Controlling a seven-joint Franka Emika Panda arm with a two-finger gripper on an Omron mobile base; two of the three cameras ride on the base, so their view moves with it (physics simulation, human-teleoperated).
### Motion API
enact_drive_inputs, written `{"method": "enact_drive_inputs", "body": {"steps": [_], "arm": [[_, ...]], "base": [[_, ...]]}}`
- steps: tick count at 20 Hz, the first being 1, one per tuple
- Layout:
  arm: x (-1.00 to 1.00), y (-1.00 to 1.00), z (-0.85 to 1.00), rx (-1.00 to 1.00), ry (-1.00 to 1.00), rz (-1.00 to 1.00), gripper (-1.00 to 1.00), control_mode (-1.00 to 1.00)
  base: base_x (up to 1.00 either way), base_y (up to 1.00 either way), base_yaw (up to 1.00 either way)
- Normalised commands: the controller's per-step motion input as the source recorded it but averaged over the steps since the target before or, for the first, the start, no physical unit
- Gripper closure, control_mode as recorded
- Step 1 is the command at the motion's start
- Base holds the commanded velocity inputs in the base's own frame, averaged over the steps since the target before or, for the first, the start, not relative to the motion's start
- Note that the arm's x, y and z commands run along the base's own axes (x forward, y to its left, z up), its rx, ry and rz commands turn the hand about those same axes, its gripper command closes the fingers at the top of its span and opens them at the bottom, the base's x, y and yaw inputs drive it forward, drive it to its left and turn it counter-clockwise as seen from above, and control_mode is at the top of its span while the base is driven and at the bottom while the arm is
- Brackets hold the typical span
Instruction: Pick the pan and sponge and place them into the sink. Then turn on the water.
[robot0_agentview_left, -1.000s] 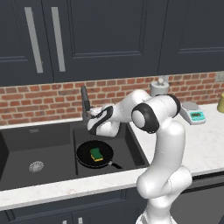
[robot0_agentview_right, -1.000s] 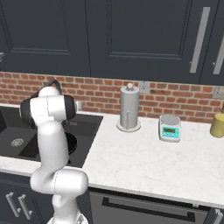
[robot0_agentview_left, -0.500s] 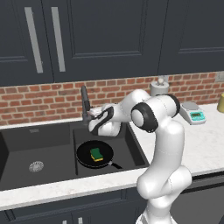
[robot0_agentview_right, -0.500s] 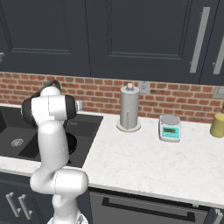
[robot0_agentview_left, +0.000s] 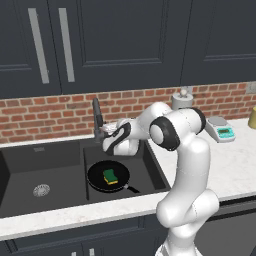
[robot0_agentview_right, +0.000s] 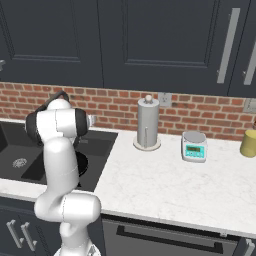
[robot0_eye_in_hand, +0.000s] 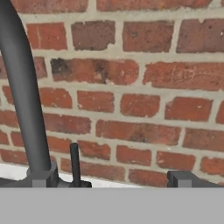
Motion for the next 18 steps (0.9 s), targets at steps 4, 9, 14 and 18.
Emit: {"method": "enact_drive_inputs", "body": {"steps": [4, 9, 14, 18], "arm": [[0.0, 0.0, -0.08, 0.0, -0.01, 0.0, -1.0, -1.0], [0.0, 0.0, -0.09, 0.0, -0.01, 0.0, -1.0, -1.0], [0.0, 0.01, -0.07, 0.0, 0.0, 0.0, -1.0, -1.0], [0.03, 0.06, -0.11, 0.0, 0.0, 0.0, -1.0, -1.0]], "base": [[0.0, 0.0, 0.0], [0.0, 0.0, 0.0], [0.0, 0.0, 0.0], [0.0, 0.0, 0.0]]}}
